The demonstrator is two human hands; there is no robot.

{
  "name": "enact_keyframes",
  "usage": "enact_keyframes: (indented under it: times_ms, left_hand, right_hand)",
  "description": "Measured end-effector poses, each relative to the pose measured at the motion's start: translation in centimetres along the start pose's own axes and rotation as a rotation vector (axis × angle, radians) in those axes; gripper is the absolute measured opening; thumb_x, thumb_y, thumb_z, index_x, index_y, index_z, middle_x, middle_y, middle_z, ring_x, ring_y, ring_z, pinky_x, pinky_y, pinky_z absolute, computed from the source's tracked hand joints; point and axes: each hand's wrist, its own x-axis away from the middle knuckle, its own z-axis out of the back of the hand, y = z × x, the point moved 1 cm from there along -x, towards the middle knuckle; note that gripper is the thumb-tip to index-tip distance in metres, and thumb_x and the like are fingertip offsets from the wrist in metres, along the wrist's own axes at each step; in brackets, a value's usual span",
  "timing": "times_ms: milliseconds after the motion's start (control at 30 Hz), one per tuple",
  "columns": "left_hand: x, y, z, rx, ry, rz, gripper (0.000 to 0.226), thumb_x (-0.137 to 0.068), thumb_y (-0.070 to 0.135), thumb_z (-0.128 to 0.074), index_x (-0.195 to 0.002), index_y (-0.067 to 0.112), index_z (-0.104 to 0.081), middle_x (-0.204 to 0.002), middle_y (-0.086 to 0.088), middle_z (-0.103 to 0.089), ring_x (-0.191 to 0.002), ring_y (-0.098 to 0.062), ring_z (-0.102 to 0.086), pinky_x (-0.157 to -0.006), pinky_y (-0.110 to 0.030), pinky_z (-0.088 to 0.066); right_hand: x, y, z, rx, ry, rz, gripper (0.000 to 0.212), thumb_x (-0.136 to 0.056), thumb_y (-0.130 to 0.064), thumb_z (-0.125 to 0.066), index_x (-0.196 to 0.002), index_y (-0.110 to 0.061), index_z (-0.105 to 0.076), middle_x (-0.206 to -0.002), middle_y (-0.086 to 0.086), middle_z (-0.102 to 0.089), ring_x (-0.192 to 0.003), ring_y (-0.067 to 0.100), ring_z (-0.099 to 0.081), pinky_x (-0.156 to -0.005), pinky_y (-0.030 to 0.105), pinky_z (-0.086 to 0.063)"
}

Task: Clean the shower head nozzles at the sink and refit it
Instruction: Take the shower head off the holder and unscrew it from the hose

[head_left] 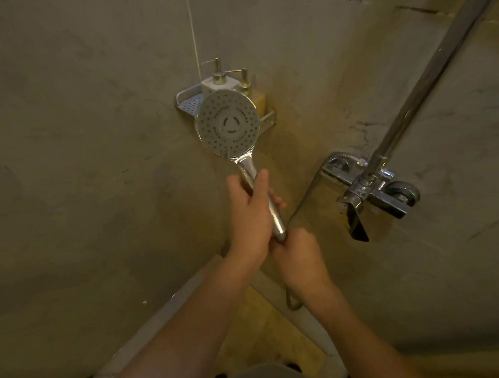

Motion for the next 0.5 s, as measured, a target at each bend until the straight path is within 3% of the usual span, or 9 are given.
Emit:
enact_keyframes:
  times_ms: [100, 200, 267, 367, 500]
  left_hand:
    - [0.2, 0.2, 0.1, 0.025, 0.093, -0.041, 0.025, -0.101, 0.015, -0.066, -0.096, 0.016, -0.041, -0.081, -0.005, -0.058, -0.064, -0.015, -0.065, -0.067, -0.038, -0.062]
    - [0.2, 0.6, 0.2, 0.073, 0.062, -0.005, 0.023, -0.100, 0.007, -0.063, -0.097, 0.014, -0.040, -0.074, -0.010, -0.060, -0.054, -0.020, -0.063, -0.050, -0.033, -0.056]
    - [0.0, 0.9, 0.4, 0.077, 0.020, 0.036, 0.022, -0.098, 0.005, -0.060, -0.098, 0.015, -0.040, -0.061, -0.007, -0.052, -0.042, -0.018, -0.049, -0.041, -0.027, -0.042]
    - [-0.5, 1.3, 0.3, 0.114, -0.065, 0.117, 0.021, -0.097, 0.008, -0.060, -0.094, 0.016, -0.041, -0.055, -0.002, -0.041, -0.041, -0.015, -0.037, -0.040, -0.025, -0.034]
    - [-0.5, 2.1, -0.5, 0.194, -0.215, 0.128, 0.007, -0.102, 0.017, -0.057, -0.106, 0.013, -0.053, -0.065, -0.002, -0.052, -0.053, -0.016, -0.050, -0.050, -0.030, -0.046]
  right_hand:
    - [0.6, -0.3, -0.5, 0.124, 0.007, 0.053, 0.022, -0.083, -0.029, -0.059, -0.080, -0.009, -0.066, -0.083, 0.017, -0.070, -0.078, 0.038, -0.065, -0.057, 0.037, -0.047]
    - [0.7, -0.5, -0.4, -0.010, -0.054, 0.093, 0.022, -0.082, -0.025, -0.062, -0.065, -0.012, -0.060, -0.067, 0.009, -0.066, -0.065, 0.023, -0.064, -0.052, 0.034, -0.038]
    - [0.7, -0.6, 0.0, -0.084, -0.135, 0.093, 0.027, -0.085, -0.019, -0.062, -0.059, -0.014, -0.055, -0.057, 0.001, -0.055, -0.056, 0.012, -0.049, -0.051, 0.034, -0.034]
    - [0.8, -0.7, 0.5, -0.157, -0.210, 0.109, 0.038, -0.086, -0.012, -0.060, -0.053, -0.016, -0.043, -0.047, -0.008, -0.040, -0.049, 0.004, -0.034, -0.048, 0.031, -0.028]
    - [0.8, -0.3, 1.8, -0.254, -0.203, 0.104, 0.040, -0.089, -0.009, -0.059, -0.055, -0.017, -0.039, -0.048, -0.009, -0.033, -0.046, 0.004, -0.029, -0.045, 0.023, -0.021]
